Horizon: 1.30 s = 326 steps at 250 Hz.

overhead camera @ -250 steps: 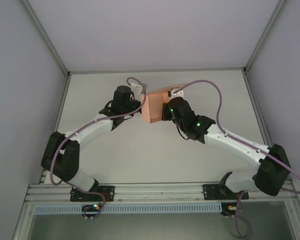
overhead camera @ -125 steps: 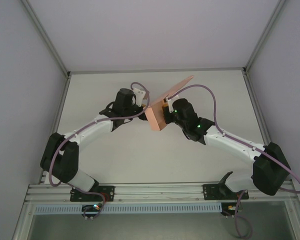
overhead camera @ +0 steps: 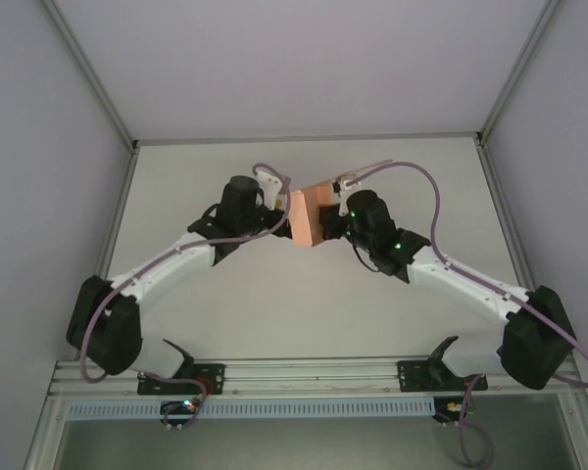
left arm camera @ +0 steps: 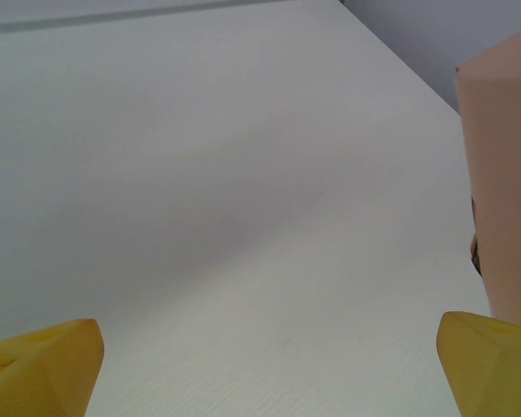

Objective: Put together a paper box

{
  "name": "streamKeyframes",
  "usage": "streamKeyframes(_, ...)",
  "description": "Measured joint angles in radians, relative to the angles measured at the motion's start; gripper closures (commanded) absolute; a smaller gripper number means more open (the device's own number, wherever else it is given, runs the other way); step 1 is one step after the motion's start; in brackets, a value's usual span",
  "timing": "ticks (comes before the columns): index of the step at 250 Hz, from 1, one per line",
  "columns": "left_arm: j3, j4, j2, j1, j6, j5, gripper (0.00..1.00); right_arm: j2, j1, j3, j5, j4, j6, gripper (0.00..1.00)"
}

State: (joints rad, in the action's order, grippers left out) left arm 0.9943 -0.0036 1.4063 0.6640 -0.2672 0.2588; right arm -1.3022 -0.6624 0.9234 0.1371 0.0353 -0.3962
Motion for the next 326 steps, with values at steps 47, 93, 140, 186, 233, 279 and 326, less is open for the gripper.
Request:
streamKeyframes(47,-0.116,-0.165,-0.229,0.059,-0.053,-0.219,0.0,0.032,-0.003,-0.053,0.203,-0.103,-0.003,1.0)
streamKeyframes(93,-0.274,-0.362,-0.422,-0.12,-0.184,-0.377,0.0,-0.014,0.01,-0.136,0.27,-0.232,-0.04,1.0)
streamKeyframes(140,-0.353,-0.436,-0.531,-0.209,-0.212,-0.411,0.0,-0.224,0.008,-0.095,0.268,-0.294,-0.096,1.0)
streamKeyframes(186,-0.354,-0.416,-0.512,-0.215,-0.212,-0.383,0.0,-0.36,0.003,-0.056,0.248,-0.308,-0.148,0.99)
streamKeyframes(233,-0.354,-0.381,-0.477,-0.215,-0.204,-0.339,0.0,-0.409,-0.007,-0.005,0.245,-0.339,-0.187,0.73)
streamKeyframes(279,-0.354,-0.338,-0.457,-0.215,-0.183,-0.293,0.0,-0.386,-0.017,0.005,0.235,-0.366,-0.186,0.47)
streamKeyframes(326,-0.352,-0.294,-0.424,-0.215,-0.158,-0.235,0.0,-0.253,-0.016,0.005,0.214,-0.369,-0.163,0.24)
